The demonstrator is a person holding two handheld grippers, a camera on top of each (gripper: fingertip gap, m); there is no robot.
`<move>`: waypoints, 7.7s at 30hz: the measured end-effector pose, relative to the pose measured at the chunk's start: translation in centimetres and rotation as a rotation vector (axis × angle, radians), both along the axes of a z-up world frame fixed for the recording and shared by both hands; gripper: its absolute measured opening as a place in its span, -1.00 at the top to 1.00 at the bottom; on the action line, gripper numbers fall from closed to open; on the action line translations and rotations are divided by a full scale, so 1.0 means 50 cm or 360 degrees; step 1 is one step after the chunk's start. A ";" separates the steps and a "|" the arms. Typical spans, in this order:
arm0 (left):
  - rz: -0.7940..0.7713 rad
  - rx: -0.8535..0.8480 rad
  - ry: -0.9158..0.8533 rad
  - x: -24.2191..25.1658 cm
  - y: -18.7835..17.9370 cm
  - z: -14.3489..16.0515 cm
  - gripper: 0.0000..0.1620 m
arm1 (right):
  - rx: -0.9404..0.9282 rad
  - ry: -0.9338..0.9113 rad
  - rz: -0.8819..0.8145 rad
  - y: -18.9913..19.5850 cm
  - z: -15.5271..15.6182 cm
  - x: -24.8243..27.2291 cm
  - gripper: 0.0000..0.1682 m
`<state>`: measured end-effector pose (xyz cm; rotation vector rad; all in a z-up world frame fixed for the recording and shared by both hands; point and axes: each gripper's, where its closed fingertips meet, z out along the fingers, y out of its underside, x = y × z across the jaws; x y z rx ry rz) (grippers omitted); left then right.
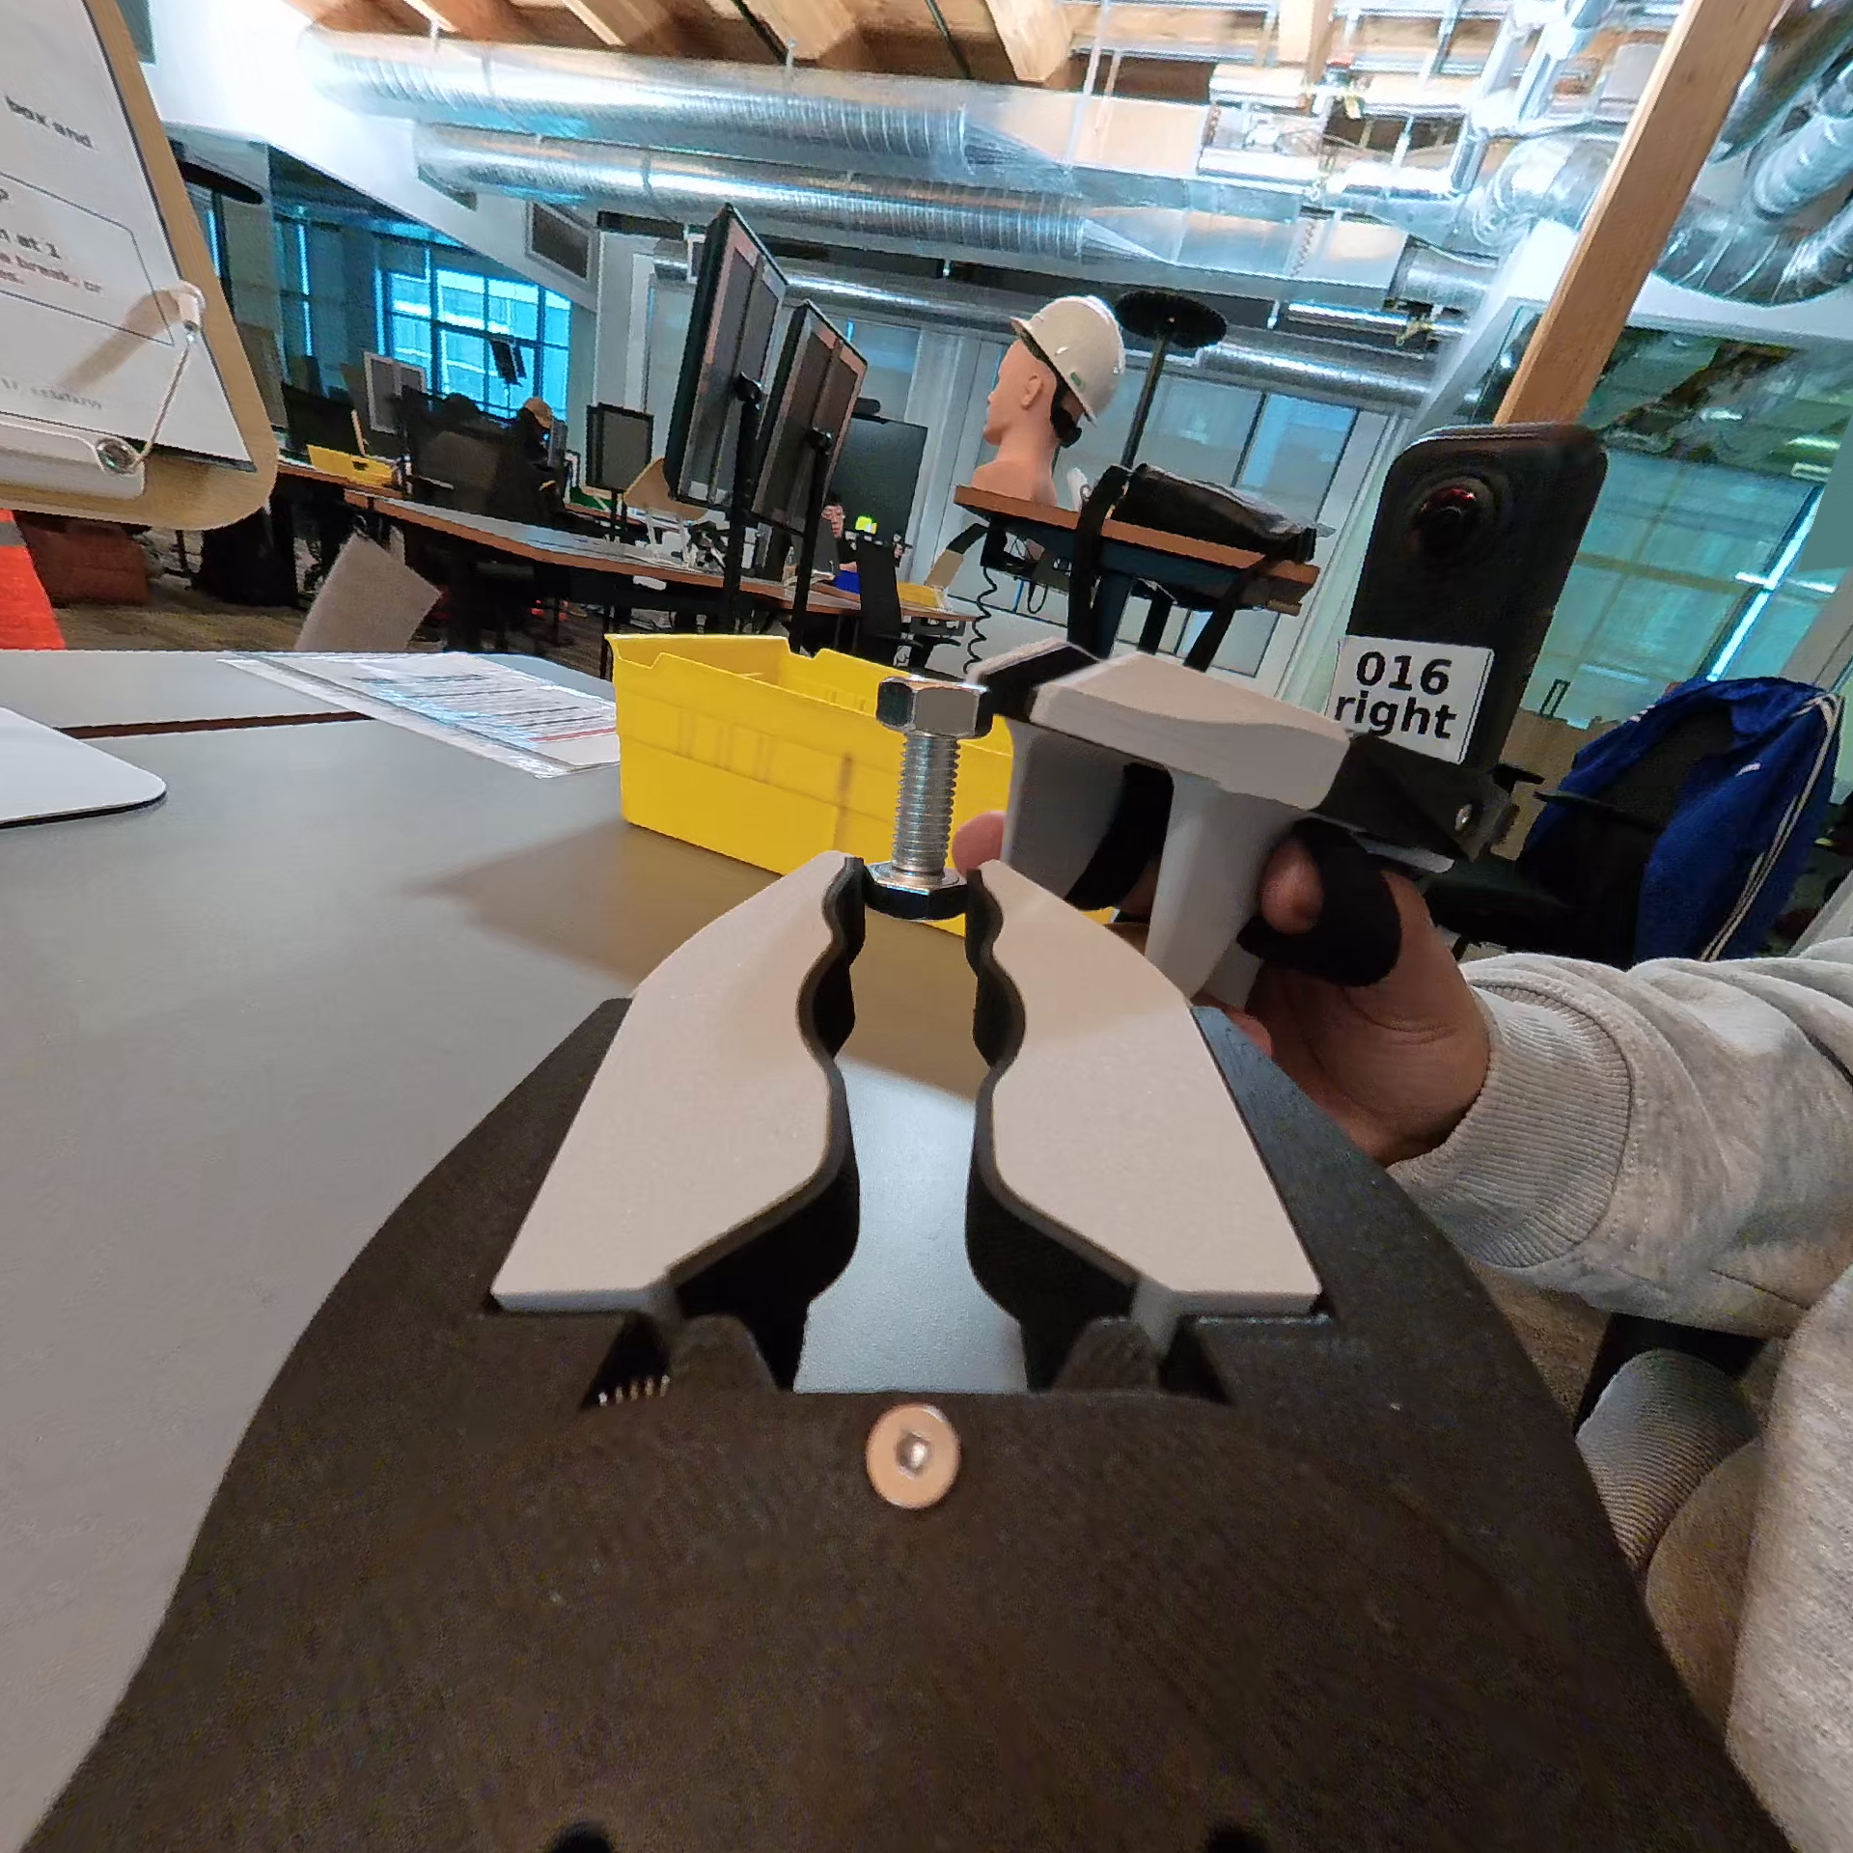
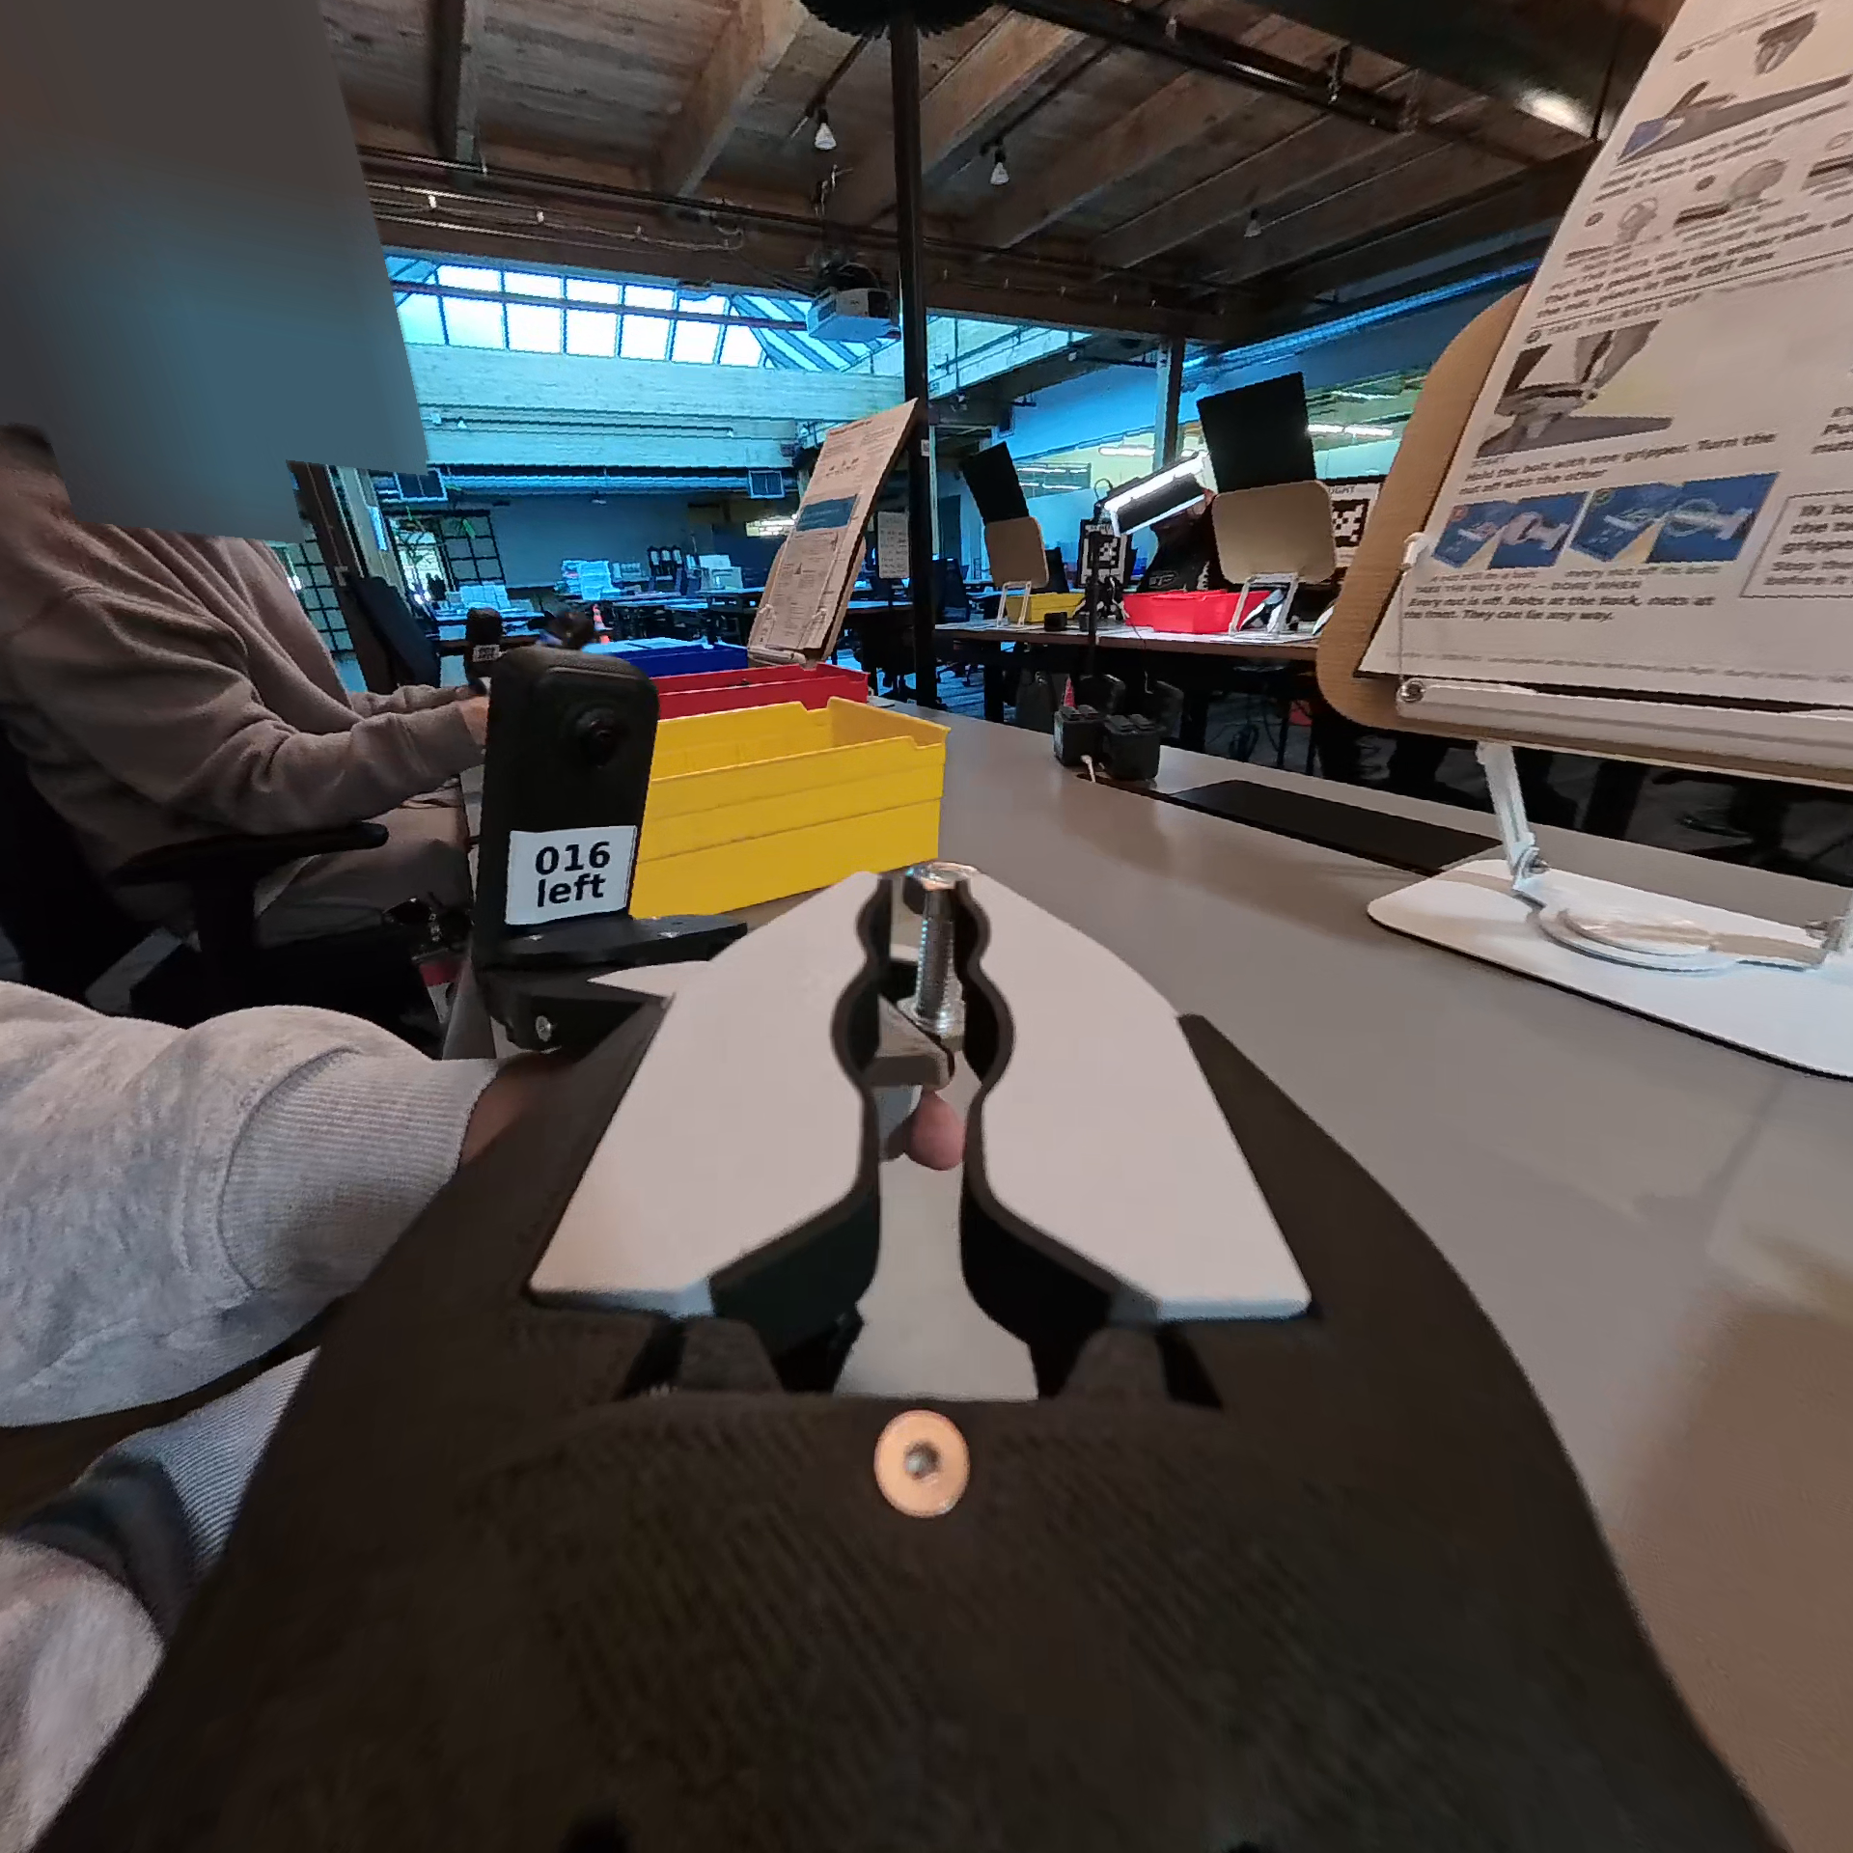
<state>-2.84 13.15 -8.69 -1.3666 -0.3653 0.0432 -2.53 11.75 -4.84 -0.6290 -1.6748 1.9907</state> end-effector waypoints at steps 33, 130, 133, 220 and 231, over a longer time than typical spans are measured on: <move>0.0013 -0.0007 0.0016 -0.003 -0.007 0.002 0.75 | -0.0026 -0.0094 -0.0155 0.029 -0.014 -0.035 0.75; 0.0001 0.0038 0.0007 0.002 -0.004 0.007 0.75 | -0.0018 0.0045 0.0040 -0.011 0.009 0.011 0.74; 0.0000 0.0025 0.0019 0.004 -0.002 0.006 0.75 | -0.0026 0.0037 0.0043 -0.012 0.008 0.009 0.69; -0.0012 0.0073 -0.0008 0.004 -0.004 0.012 0.75 | -0.0168 0.0011 -0.0083 0.035 0.026 -0.007 0.81; -0.0005 0.0061 -0.0001 0.005 -0.002 0.010 0.75 | -0.0026 0.0078 -0.0024 0.001 0.018 0.011 0.76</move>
